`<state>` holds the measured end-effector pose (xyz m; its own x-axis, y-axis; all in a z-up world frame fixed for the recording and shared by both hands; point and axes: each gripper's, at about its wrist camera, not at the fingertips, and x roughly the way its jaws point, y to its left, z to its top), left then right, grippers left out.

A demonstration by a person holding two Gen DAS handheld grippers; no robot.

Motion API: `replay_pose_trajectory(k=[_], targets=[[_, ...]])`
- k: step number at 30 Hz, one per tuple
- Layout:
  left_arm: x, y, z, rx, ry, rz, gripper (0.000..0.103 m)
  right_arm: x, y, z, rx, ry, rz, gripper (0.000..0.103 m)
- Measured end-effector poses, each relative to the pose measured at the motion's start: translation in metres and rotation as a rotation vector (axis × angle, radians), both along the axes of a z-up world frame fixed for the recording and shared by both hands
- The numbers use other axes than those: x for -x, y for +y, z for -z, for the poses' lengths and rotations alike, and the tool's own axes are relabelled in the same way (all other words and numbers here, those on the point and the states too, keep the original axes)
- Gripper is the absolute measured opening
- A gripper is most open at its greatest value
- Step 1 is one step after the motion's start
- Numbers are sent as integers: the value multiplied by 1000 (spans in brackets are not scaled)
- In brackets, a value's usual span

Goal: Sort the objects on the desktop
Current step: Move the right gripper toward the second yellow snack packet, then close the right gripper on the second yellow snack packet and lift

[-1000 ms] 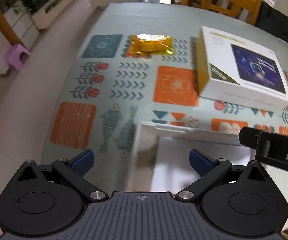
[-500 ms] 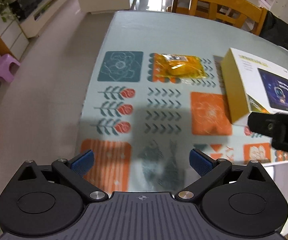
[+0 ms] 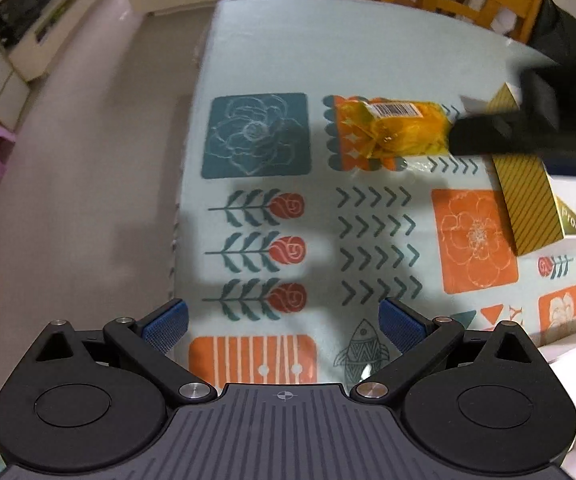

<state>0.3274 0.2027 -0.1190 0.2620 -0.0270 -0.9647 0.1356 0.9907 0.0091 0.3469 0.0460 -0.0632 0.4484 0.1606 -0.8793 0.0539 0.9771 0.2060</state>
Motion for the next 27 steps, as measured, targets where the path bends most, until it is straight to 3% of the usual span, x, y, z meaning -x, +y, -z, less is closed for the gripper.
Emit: replay_pose_trajectory(k=[6,13,18,27], targets=[[-19,-4,14,17,25,29,103,-58,-19,41,-32,49,-27,103],[-38,1,32,26,61,19,103,-112,-16,71,31,99,-123,103],[-46,2,42,35,89,7,103,-127,-6,93,79,177,-154,103],[-52,2,54,42,107,6,103,-136,0,113,145,194,-145,103]])
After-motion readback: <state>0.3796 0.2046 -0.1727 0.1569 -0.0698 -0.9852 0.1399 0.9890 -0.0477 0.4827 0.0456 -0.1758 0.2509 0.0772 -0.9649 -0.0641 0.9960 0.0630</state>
